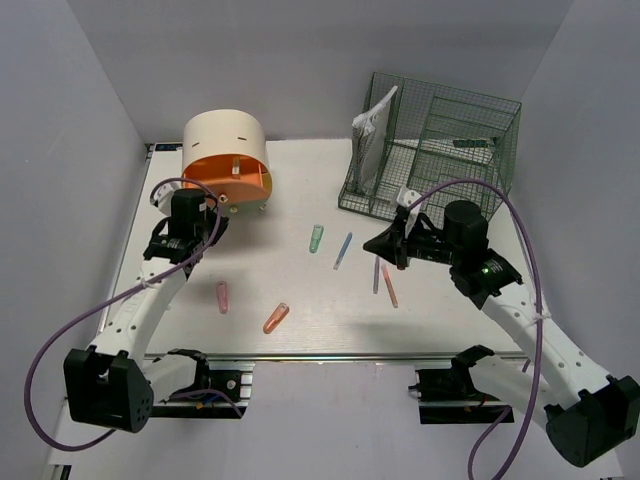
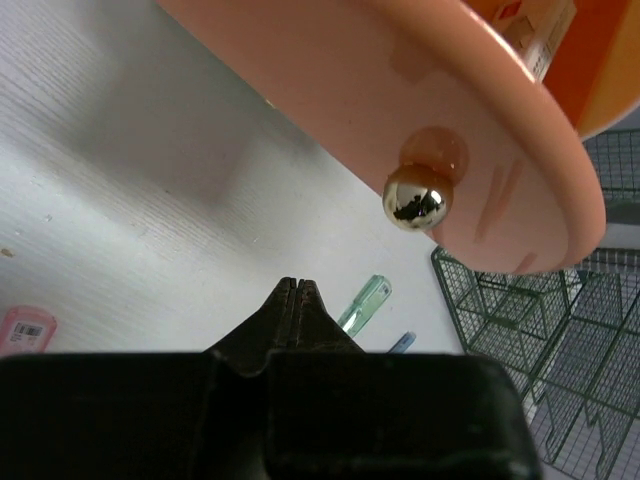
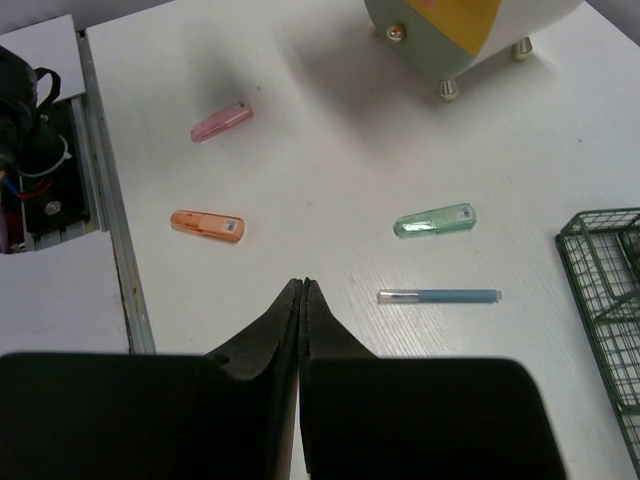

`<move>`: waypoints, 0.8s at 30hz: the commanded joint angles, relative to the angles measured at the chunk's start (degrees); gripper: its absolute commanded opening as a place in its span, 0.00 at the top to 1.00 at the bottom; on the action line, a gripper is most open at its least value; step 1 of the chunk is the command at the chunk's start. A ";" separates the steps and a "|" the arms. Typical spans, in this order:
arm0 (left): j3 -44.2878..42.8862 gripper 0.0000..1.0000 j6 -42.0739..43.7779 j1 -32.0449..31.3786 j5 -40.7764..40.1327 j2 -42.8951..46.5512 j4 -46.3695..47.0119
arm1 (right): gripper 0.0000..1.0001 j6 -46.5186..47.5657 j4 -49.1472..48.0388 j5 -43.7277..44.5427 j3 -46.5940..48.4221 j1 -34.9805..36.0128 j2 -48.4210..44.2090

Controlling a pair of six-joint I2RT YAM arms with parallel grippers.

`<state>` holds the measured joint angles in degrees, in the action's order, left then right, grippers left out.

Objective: Organize the desk

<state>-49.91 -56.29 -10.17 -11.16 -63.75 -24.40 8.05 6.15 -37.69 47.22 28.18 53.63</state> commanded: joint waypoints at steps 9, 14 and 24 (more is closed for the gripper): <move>-7.04 1.00 -4.44 0.33 -4.57 -4.19 -5.13 | 1.00 -0.67 -5.54 -0.89 -3.01 -4.80 -1.77; -9.15 1.00 -5.14 0.33 -5.72 -7.79 -3.73 | 1.00 -0.41 -5.45 -0.89 -3.45 -6.21 -1.60; -15.74 1.00 -5.32 0.33 -8.09 -15.61 -2.14 | 1.00 0.73 -6.68 -1.77 -3.54 -7.62 -1.33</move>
<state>-62.35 -61.36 -10.13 -17.19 -78.56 -28.05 8.05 1.91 -38.15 44.01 20.99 52.86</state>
